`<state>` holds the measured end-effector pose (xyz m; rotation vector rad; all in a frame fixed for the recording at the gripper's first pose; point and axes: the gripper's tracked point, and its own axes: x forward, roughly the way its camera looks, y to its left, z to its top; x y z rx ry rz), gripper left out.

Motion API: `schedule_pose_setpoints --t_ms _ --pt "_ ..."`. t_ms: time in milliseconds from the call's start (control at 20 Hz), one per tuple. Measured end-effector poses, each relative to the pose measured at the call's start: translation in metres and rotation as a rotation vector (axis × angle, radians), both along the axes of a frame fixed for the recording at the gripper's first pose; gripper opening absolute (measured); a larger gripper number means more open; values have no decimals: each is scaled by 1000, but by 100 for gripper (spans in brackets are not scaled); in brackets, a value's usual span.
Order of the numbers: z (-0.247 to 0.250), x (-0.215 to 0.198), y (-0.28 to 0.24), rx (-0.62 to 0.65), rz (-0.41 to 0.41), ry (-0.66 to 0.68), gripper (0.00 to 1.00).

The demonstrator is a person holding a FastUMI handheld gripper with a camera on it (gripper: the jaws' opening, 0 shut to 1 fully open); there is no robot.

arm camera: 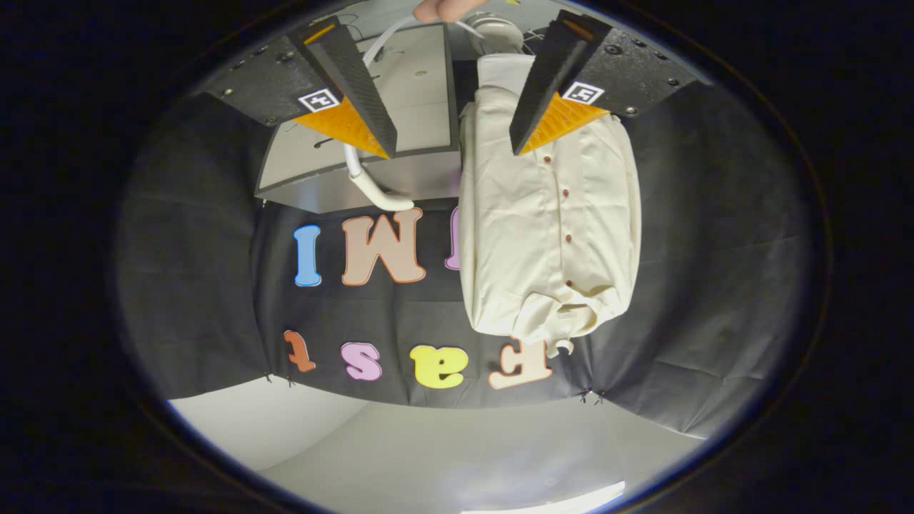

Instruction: Iron the clothes twice with a garment steamer, once on the left side and once on the right side.

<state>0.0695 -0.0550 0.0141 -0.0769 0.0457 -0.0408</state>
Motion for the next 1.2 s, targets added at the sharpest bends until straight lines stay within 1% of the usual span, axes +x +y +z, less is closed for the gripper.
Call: schedule_pose_setpoints --t_ms 250,500,750,850,1000,1100,1200 --pt "1 64 -34 -23 -23 37 97" --pt "-3 147 -80 -37 -65 80 98" --pt "-15 230 -128 -94 -95 158 98" --pt "-22 262 -149 -103 -110 212 96" --pt "-40 300 -176 -122 -123 313 97" --pt "-45 322 -193 -102 -146 359 97" --pt "-59 343 -204 -76 -162 438 97"
